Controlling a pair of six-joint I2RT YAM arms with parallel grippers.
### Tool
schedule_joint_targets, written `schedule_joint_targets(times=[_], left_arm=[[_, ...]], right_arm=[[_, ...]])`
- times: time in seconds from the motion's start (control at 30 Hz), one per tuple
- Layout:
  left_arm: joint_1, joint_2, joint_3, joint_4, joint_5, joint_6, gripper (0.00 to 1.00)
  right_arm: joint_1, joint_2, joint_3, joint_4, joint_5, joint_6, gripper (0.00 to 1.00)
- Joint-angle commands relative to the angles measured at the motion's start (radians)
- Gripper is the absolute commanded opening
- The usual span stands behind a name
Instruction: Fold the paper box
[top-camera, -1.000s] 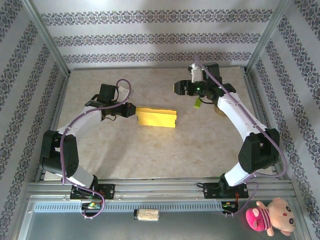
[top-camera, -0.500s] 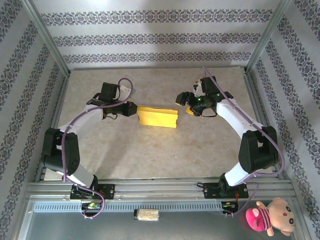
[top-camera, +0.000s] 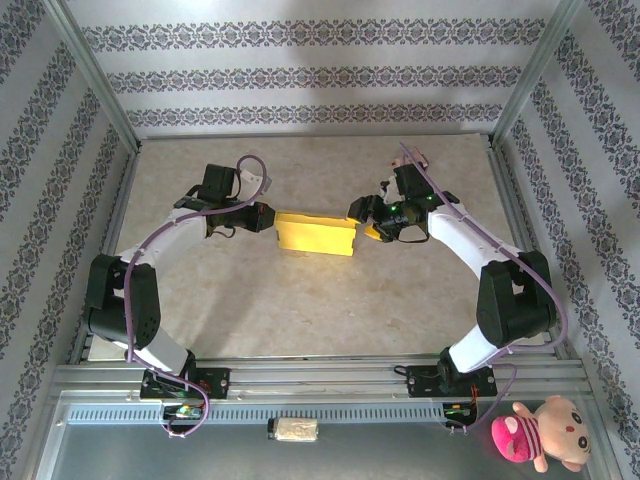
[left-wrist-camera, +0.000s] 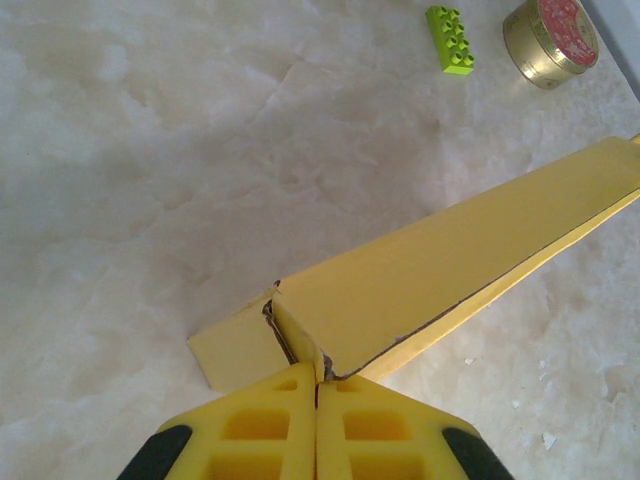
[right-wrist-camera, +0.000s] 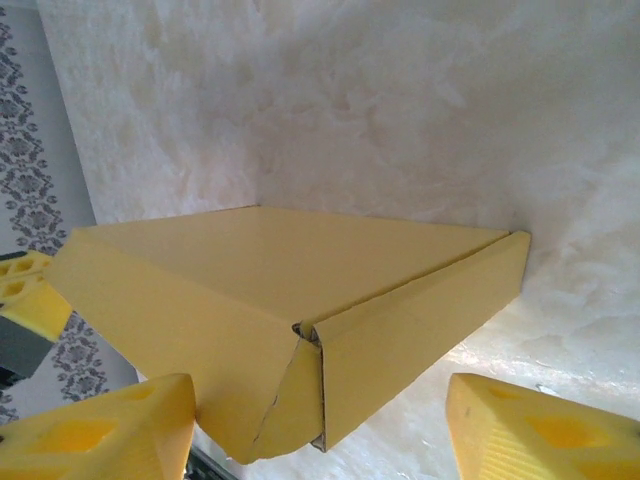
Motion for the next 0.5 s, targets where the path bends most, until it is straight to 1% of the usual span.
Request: schedule_joint_targets(times=[0.0,0.07,0.1,0.13,0.2,0.23,0.4,0.47], left_arm=[[-0.019,0.035,-0.009,-0.089,-0.026,0.005,0.07],[-0.020,0.035,-0.011,-0.087,-0.027,0.005,0.08],[-0.022,0.034,-0.012,-0.086,-0.029,0.005,0.11],[-0.022,0.032,-0.014,-0.083,-0.028,0.008,0.13],[-0.027,0.022,-0.027,-0.069,-0.019,0.029,0.26],[-0.030,0.014,-0.036,-0.061,-0.019,0.038,0.30],[-0.033,-0.049,-0.104,0.021,-0.002,0.053,0.42],[-0.032,-0.075,-0.122,0.044,0.007,0.058,0.44]], right_arm=[[0.012,0.013,-0.026,0.003,0.027,-0.015,0.64],[0.011,0.021,-0.035,0.006,0.043,-0.023,0.62],[0.012,0.024,-0.041,0.006,0.054,-0.028,0.61],[0.012,0.028,-0.046,0.006,0.067,-0.032,0.59],[0.010,0.034,-0.051,0.005,0.097,-0.038,0.57],[0.011,0.039,-0.051,0.005,0.107,-0.038,0.56],[0.015,0.063,-0.038,0.006,0.125,-0.042,0.53],[0.016,0.066,-0.035,0.003,0.132,-0.047,0.53]])
